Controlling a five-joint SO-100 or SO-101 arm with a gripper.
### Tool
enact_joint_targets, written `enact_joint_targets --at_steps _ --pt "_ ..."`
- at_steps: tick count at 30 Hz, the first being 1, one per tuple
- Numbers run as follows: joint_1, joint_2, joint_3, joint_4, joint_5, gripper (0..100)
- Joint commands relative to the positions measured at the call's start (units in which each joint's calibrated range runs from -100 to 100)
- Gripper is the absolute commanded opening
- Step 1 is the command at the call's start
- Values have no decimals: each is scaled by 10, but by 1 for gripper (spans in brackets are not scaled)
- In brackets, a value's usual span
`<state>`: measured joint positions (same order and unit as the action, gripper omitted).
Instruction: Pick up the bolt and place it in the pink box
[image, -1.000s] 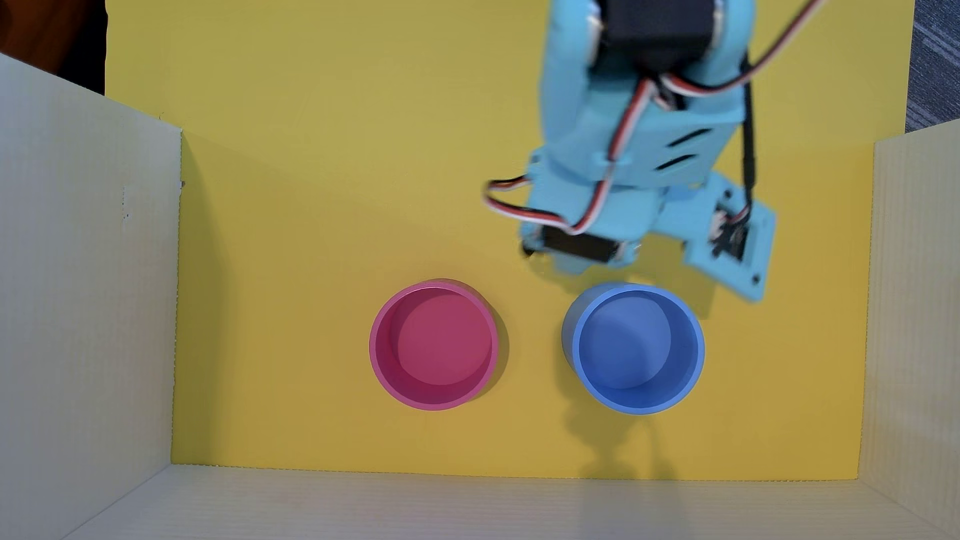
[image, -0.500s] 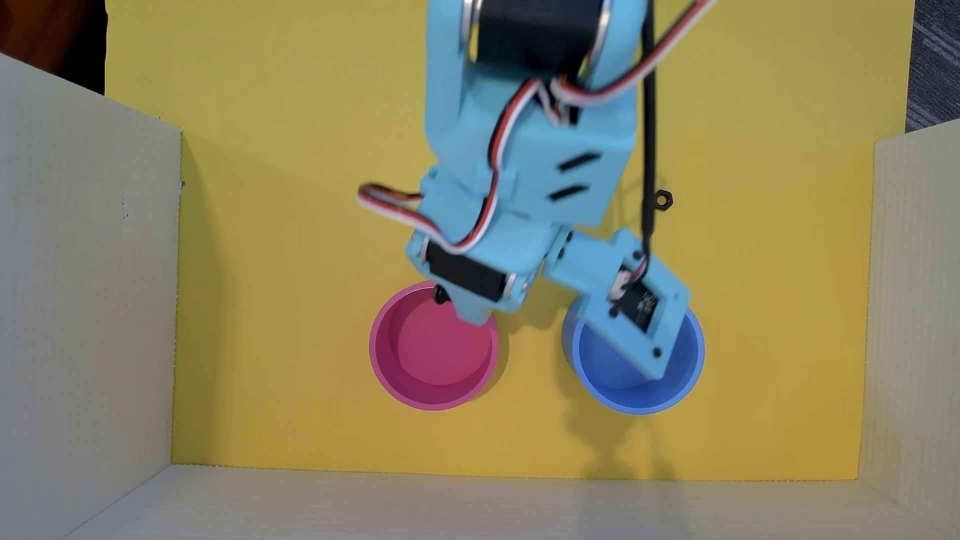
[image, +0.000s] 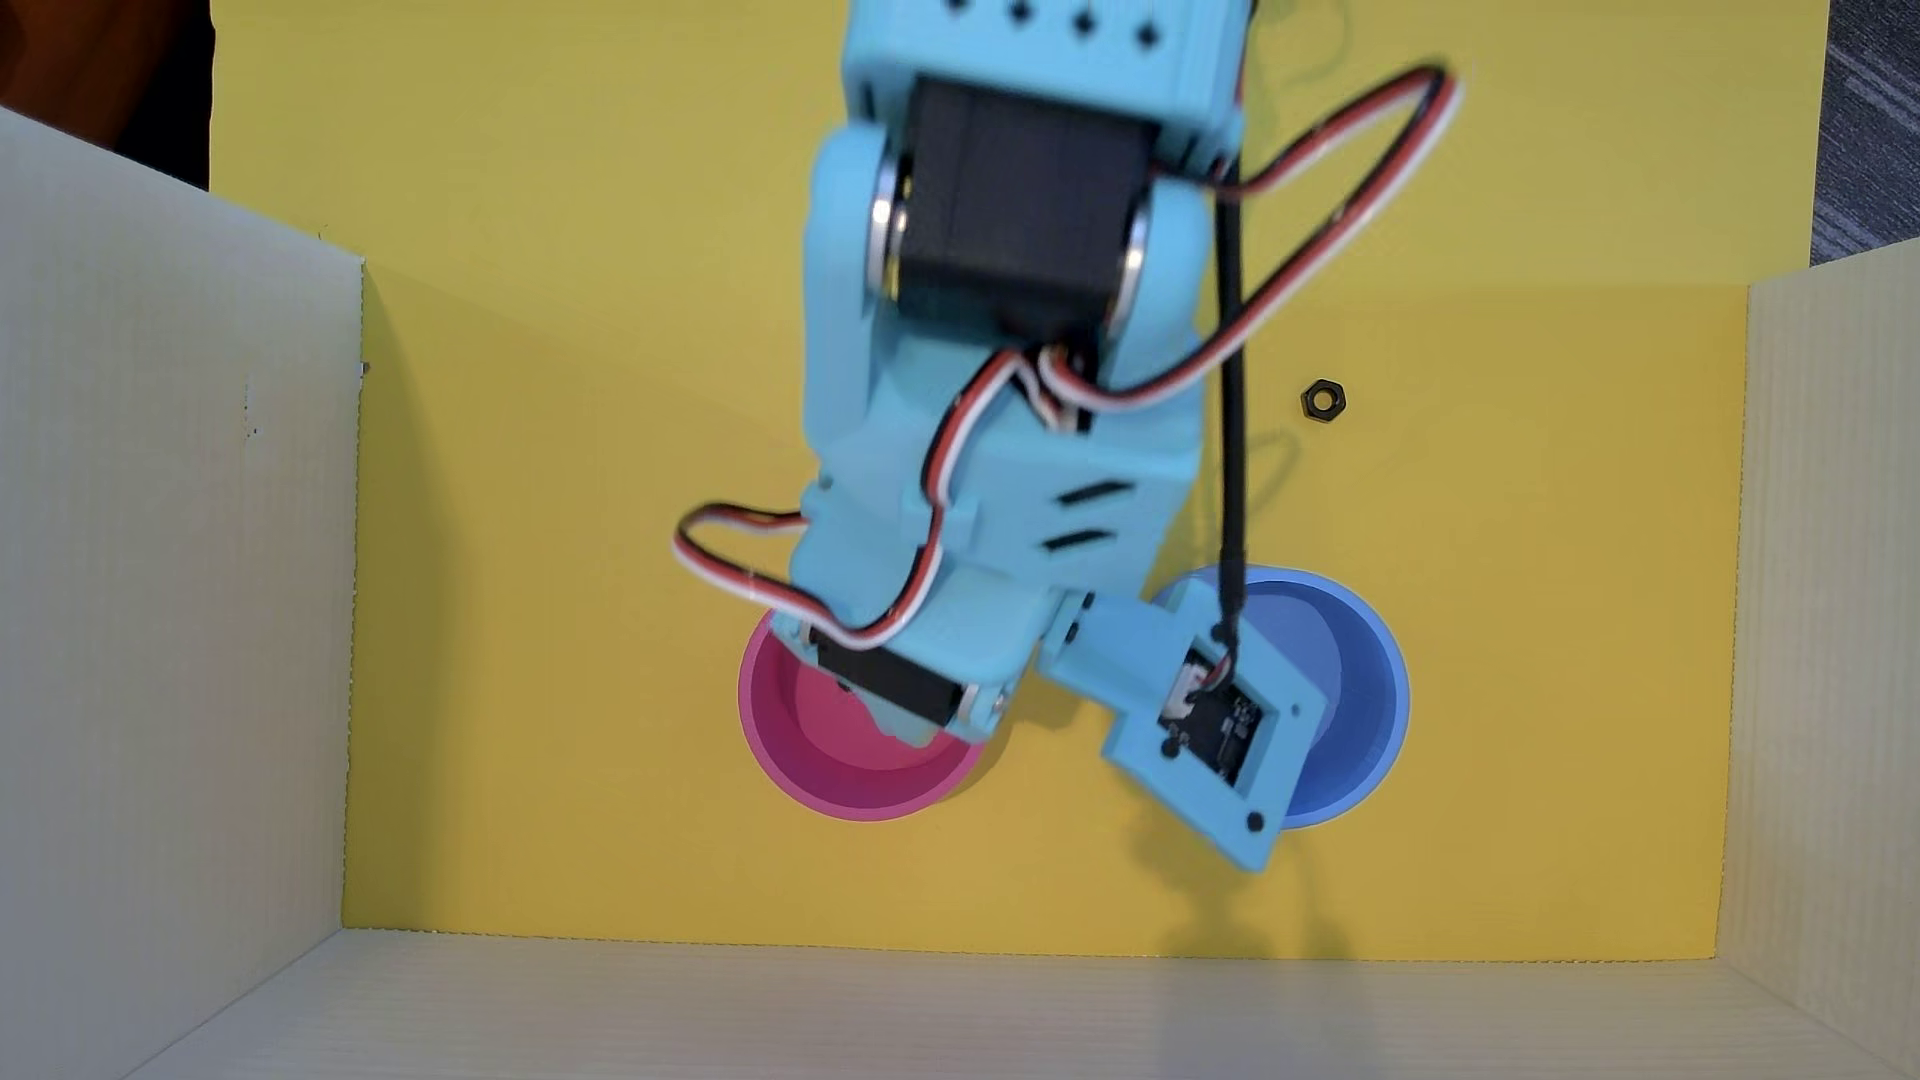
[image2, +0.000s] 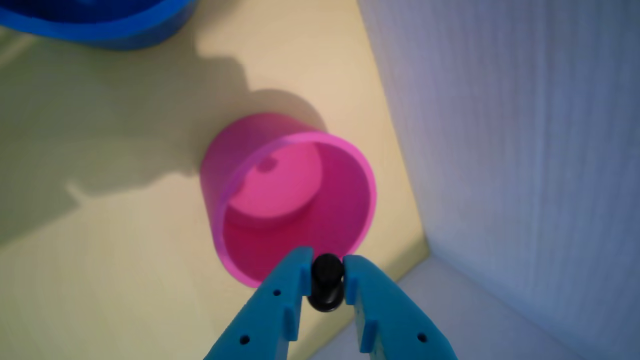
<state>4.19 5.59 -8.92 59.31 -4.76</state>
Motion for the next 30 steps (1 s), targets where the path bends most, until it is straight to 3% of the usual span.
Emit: enact_joint_targets --at_steps 1,3,9,11,14,22,30 --pt "3 13 -31 -3 0 2" --pt "3 21 -31 -2 0 2" --pt "3 20 -30 -1 0 19" --pt "3 19 -30 0 0 15" --pt "3 19 -28 1 0 0" --pt "-6 -63 35 120 0 1" --pt "-6 -317 308 33 22 1"
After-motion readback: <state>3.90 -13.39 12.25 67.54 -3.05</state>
